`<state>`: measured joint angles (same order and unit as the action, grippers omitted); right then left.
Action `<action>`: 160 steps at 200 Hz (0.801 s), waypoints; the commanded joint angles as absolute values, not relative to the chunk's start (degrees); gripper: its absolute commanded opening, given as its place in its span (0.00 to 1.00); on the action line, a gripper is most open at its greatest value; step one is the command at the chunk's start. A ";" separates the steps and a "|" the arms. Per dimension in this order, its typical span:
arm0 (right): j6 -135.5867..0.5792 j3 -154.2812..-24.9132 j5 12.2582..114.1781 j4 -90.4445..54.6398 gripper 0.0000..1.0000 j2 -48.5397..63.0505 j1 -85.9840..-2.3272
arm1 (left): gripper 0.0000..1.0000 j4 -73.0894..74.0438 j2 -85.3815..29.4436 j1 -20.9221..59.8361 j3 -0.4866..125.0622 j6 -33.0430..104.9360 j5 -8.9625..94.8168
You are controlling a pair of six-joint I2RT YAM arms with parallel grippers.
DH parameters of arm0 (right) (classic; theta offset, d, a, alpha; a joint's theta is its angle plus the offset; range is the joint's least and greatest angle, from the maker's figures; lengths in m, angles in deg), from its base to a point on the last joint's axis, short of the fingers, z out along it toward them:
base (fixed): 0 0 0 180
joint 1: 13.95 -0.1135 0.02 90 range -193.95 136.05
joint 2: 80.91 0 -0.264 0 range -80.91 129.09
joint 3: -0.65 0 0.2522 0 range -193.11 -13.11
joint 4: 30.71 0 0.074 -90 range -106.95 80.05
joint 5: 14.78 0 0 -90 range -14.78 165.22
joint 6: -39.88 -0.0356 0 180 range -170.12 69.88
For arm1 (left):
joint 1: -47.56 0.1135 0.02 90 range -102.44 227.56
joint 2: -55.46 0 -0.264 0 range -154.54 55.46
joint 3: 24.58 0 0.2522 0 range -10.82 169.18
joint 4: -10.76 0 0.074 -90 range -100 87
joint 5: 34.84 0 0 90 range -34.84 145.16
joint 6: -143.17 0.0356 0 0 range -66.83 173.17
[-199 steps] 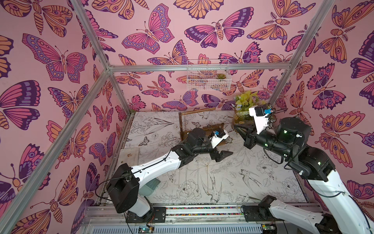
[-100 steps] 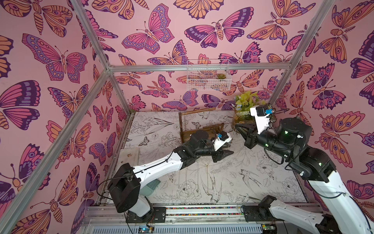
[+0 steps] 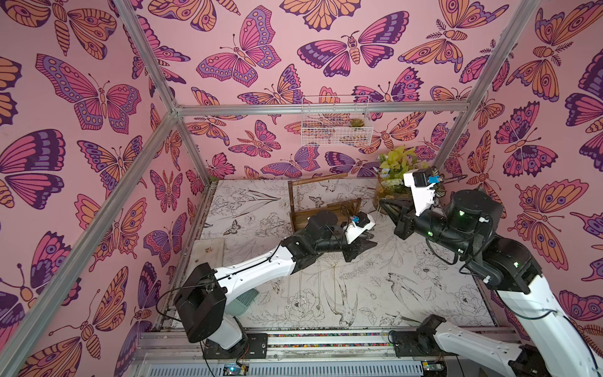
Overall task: Take the necklace off the jewelry display stand
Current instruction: Place the necklace at the center of the board.
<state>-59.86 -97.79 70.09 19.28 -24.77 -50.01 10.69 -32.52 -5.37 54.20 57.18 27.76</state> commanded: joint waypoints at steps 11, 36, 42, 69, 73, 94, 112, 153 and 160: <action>-58.82 -98.63 70.96 18.38 0.00 -25.19 -50.37 | 0.26 11.59 -32.86 -5.60 54.94 56.97 28.52; -58.81 -98.63 71.26 18.20 0.00 -25.19 -50.37 | 0.22 11.37 -32.79 -5.60 54.75 56.86 28.71; -58.82 -98.67 71.26 18.15 0.00 -25.18 -50.37 | 0.22 11.33 -32.87 -5.60 54.75 56.86 28.79; -58.93 -98.54 71.09 18.03 0.00 -24.97 -50.35 | 0.16 11.16 -32.79 -5.69 54.71 56.77 29.10; -58.99 -98.49 71.13 18.04 0.00 -24.93 -50.34 | 0.14 10.92 -32.86 -5.70 54.75 56.79 29.20; -59.25 -98.06 70.99 17.84 0.00 -24.93 -50.42 | 0.11 10.52 -32.95 -5.69 54.75 56.78 29.50; -59.50 -97.47 70.81 17.60 0.00 -25.06 -50.42 | 0.09 10.15 -32.93 -5.70 54.75 56.73 29.69; -59.94 -95.80 71.50 17.30 0.00 -25.01 -50.41 | 0.10 9.66 -32.56 -5.92 53.81 55.74 30.33; -60.08 -95.15 71.66 17.12 0.00 -25.09 -50.35 | 0.10 9.58 -32.33 -6.14 53.35 55.40 30.69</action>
